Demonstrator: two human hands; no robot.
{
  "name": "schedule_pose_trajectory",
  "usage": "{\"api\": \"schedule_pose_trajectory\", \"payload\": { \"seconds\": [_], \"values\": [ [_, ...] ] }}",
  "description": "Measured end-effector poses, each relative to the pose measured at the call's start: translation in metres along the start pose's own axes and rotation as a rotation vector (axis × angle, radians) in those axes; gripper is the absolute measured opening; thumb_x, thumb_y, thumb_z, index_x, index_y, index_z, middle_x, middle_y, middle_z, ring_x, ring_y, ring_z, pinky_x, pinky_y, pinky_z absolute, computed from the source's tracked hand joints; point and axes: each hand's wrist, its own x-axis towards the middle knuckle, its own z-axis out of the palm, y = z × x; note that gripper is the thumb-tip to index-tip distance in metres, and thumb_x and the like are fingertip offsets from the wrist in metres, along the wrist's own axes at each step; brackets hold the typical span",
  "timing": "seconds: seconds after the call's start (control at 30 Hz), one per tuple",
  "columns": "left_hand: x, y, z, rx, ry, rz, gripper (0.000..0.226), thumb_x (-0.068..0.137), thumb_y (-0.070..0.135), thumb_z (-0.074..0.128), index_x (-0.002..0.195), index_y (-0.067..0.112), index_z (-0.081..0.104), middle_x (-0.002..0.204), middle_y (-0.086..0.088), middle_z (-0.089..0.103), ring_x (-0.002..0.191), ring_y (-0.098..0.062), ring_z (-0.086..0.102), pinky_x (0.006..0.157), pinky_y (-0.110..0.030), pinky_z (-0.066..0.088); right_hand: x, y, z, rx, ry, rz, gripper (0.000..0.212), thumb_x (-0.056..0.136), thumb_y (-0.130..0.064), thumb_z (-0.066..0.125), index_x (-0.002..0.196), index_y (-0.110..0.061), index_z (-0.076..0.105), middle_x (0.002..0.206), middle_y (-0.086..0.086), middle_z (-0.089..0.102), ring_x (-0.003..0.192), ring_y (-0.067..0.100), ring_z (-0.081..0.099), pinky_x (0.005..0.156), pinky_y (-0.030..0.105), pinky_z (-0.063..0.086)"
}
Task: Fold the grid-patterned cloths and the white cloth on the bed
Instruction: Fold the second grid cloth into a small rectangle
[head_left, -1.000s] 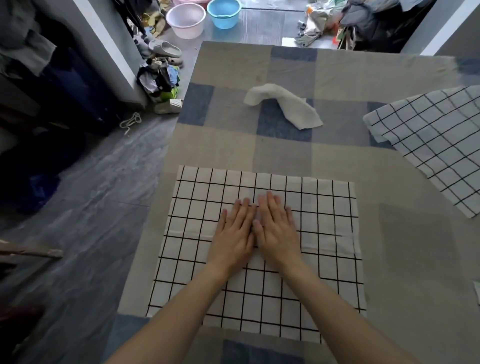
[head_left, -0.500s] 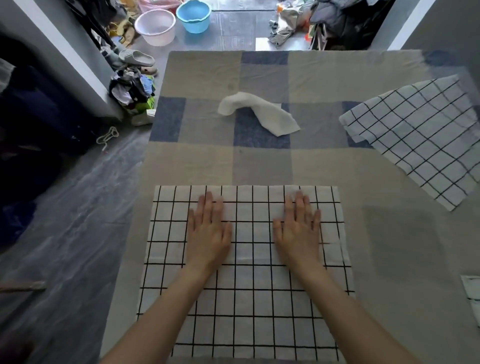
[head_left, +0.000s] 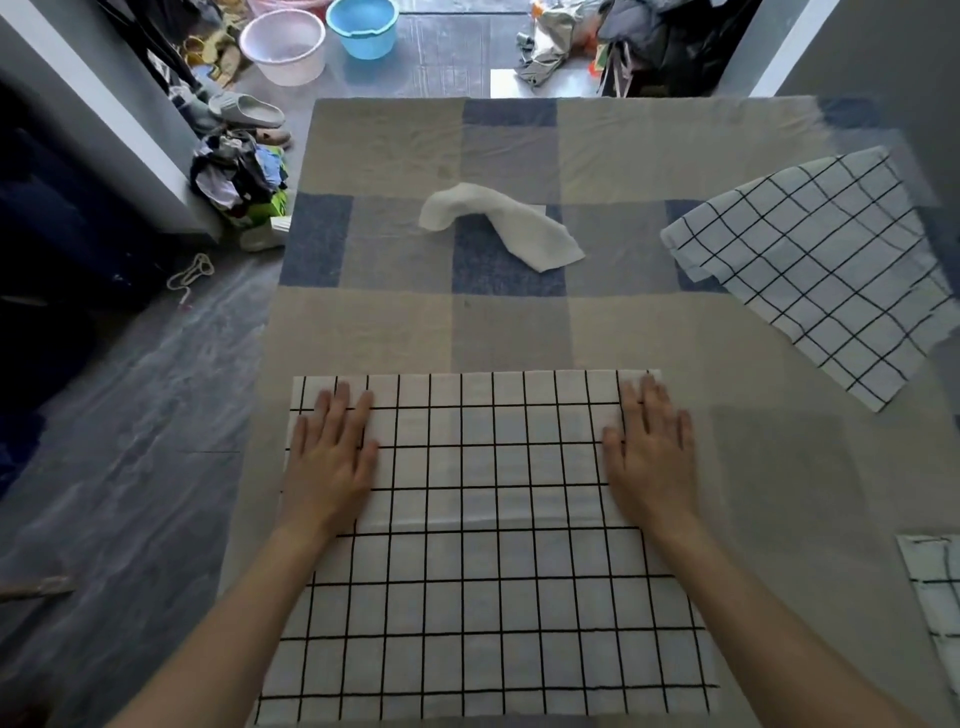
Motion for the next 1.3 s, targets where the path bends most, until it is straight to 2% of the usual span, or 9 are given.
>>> {"api": "schedule_pose_trajectory", "payload": {
  "seconds": [0.2, 0.4, 0.5, 0.67, 0.8, 0.93, 1.0, 1.17, 1.3],
  "values": [
    [-0.058, 0.006, -0.002, 0.017, -0.025, 0.183, 0.058, 0.1, 0.043, 0.015, 0.155, 0.028, 0.006, 0.163, 0.002, -0.008, 0.149, -0.02, -0.005, 0.12, -0.042, -0.002, -0.061, -0.016, -0.012, 0.065, 0.035, -0.184, 0.059, 0.097, -0.032, 0.029, 0.152, -0.011, 0.022, 0.161, 0.007, 0.01, 0.149, 0.021, 0.008, 0.118, 0.051, 0.014],
    [-0.159, 0.051, 0.031, 0.06, -0.09, 0.444, 0.057, 0.101, 0.039, 0.031, 0.154, 0.029, 0.012, 0.163, 0.001, 0.004, 0.15, -0.02, 0.004, 0.116, -0.046, 0.011, -0.167, -0.064, 0.012, 0.057, -0.121, -0.504, 0.058, 0.099, -0.035, 0.035, 0.152, -0.017, 0.023, 0.161, 0.004, 0.011, 0.148, 0.02, 0.01, 0.117, 0.047, 0.015],
    [-0.175, 0.045, 0.031, 0.027, -0.095, 0.345, 0.057, 0.1, 0.039, 0.031, 0.154, 0.029, 0.017, 0.162, 0.004, 0.009, 0.149, -0.017, 0.008, 0.116, -0.044, 0.012, -0.186, -0.045, 0.02, 0.012, -0.155, -0.393, 0.059, 0.098, -0.041, 0.03, 0.152, -0.021, 0.023, 0.161, 0.002, 0.015, 0.148, 0.019, 0.015, 0.115, 0.046, 0.015],
    [-0.192, -0.001, 0.017, 0.015, -0.185, 0.386, 0.067, 0.095, 0.055, 0.036, 0.154, 0.034, 0.012, 0.162, 0.008, 0.006, 0.149, -0.012, 0.0, 0.117, -0.036, 0.004, -0.199, 0.008, 0.0, -0.015, -0.185, -0.288, 0.058, 0.099, -0.042, 0.021, 0.154, -0.027, 0.007, 0.162, -0.006, 0.0, 0.148, 0.01, -0.004, 0.118, 0.04, 0.003],
    [-0.207, -0.037, 0.005, 0.012, -0.212, 0.461, 0.077, 0.086, 0.071, 0.042, 0.152, 0.037, 0.02, 0.161, 0.01, 0.012, 0.147, -0.01, 0.012, 0.119, -0.03, 0.015, -0.215, 0.038, -0.015, 0.021, -0.155, -0.188, 0.061, 0.095, -0.045, 0.027, 0.149, -0.019, 0.033, 0.158, 0.002, 0.025, 0.146, 0.017, 0.02, 0.119, 0.04, 0.014],
    [-0.216, -0.05, -0.003, -0.036, -0.144, 0.501, 0.058, 0.091, 0.061, 0.044, 0.143, 0.035, 0.039, 0.156, 0.013, 0.027, 0.139, -0.008, 0.029, 0.113, -0.025, 0.028, -0.214, 0.032, -0.021, 0.069, -0.122, -0.172, 0.044, 0.083, -0.031, 0.064, 0.124, -0.013, 0.061, 0.129, 0.009, 0.055, 0.117, 0.03, 0.053, 0.097, 0.048, 0.047],
    [-0.217, -0.048, -0.003, -0.092, -0.1, 0.508, 0.049, 0.095, 0.057, 0.039, 0.137, 0.032, 0.048, 0.151, 0.012, 0.036, 0.135, -0.007, 0.033, 0.111, -0.023, 0.029, -0.215, 0.02, -0.021, 0.079, -0.15, -0.252, 0.044, 0.074, -0.025, 0.078, 0.115, -0.014, 0.066, 0.118, 0.008, 0.06, 0.107, 0.031, 0.06, 0.087, 0.047, 0.053],
    [-0.213, -0.046, -0.004, -0.139, -0.052, 0.497, 0.026, 0.095, 0.048, 0.048, 0.114, 0.033, 0.057, 0.142, 0.016, 0.044, 0.126, -0.006, 0.041, 0.095, -0.03, 0.048, -0.226, -0.017, -0.022, 0.072, -0.289, -0.366, 0.053, 0.077, -0.055, 0.058, 0.122, -0.027, 0.061, 0.132, -0.003, 0.05, 0.123, 0.02, 0.048, 0.103, 0.037, 0.042],
    [-0.21, -0.042, -0.009, -0.113, -0.027, 0.488, 0.008, 0.09, 0.037, 0.05, 0.093, 0.031, 0.054, 0.134, 0.015, 0.052, 0.116, -0.01, 0.049, 0.087, -0.029, 0.051, -0.227, -0.033, -0.031, 0.058, -0.319, -0.339, 0.055, 0.076, -0.06, 0.062, 0.123, -0.033, 0.053, 0.133, -0.009, 0.04, 0.124, 0.013, 0.037, 0.106, 0.03, 0.034]
  ]
}}
